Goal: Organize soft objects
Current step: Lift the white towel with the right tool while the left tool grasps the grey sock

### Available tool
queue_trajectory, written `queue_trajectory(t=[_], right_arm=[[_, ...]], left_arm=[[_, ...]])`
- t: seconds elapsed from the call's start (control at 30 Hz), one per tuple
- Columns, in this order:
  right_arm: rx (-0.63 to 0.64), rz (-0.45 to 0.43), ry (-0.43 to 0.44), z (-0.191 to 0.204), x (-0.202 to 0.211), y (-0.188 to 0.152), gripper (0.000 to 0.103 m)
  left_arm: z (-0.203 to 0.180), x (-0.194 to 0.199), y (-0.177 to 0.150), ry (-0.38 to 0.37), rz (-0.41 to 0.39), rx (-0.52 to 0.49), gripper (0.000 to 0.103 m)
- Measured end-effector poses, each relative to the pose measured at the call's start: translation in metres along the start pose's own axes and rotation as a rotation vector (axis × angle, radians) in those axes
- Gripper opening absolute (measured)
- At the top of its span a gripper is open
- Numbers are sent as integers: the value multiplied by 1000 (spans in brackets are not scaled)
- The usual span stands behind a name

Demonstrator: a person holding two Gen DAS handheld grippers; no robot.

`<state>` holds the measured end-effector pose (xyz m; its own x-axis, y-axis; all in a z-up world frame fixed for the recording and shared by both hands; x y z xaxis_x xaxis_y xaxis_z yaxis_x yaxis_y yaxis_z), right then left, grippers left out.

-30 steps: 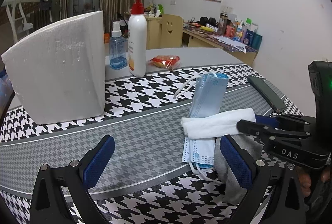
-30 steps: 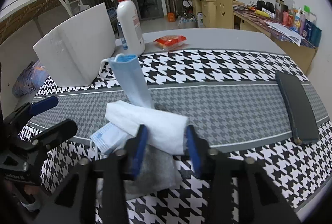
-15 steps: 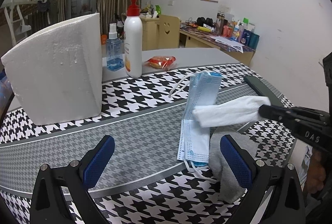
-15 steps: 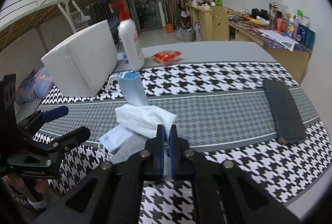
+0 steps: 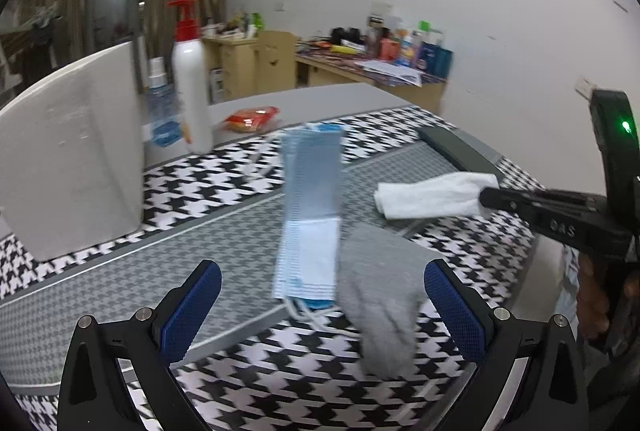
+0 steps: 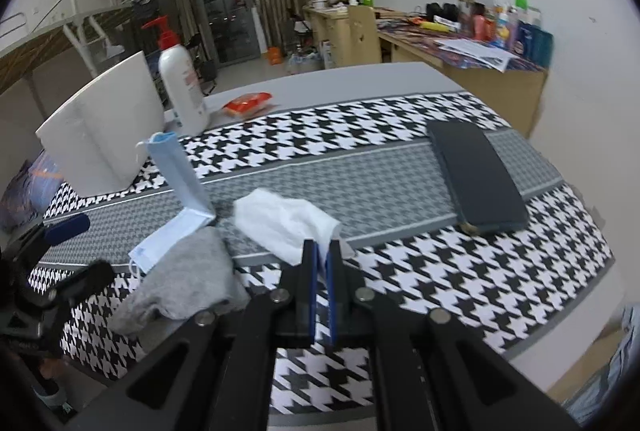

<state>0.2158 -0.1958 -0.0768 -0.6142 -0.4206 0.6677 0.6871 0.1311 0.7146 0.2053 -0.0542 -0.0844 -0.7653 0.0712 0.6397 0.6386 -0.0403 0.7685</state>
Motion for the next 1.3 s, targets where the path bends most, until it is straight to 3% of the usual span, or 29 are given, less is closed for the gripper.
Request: queue_trajectory(t=[0.4,0.43,0.5,0.57,0.7,0.73,0.8,0.97,1.3], right_arm=[[-22,19,0,-17,6,-16,10],[-13,23,4,-16,6,-18,14],[6,20,11,-14,8,-20,39],[20,4,22,-11,12,-21,55],[45,-23,30,-7,18,-21,64],[47,-22,30,-7,18,-21,66],[45,-18,29,-7,16,-21,66],[34,-2,40,-7,10,-20,66],[121,48,36,11,-14,-22,66]], left_arm=[[-36,-14,-7,-40,43,-126,74],[-37,-15,-7,-43,49,-129,72],[-39,-19,-9,-49,70,-134,62],[-39,-24,-10,-44,89,-135,58],[-41,-28,-13,-43,115,-148,48],[-42,-30,-14,-38,122,-153,47],[-42,-33,-16,-40,139,-157,34],[-39,-31,-16,-47,136,-136,20],[-30,-13,-10,-102,101,-82,17]])
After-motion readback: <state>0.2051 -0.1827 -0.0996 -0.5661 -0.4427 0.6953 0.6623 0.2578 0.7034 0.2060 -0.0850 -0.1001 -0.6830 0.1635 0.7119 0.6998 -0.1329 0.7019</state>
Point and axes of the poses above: each gripper's, at about its wrist camera, not at the fingertips, and x roughly against the way its jaws point, z to its left, y to its top, the point moved 3 cm from there along -x, roughly the way its jaws point, and after that the axes turned 7 degrees about y, right-handed, at the moved point
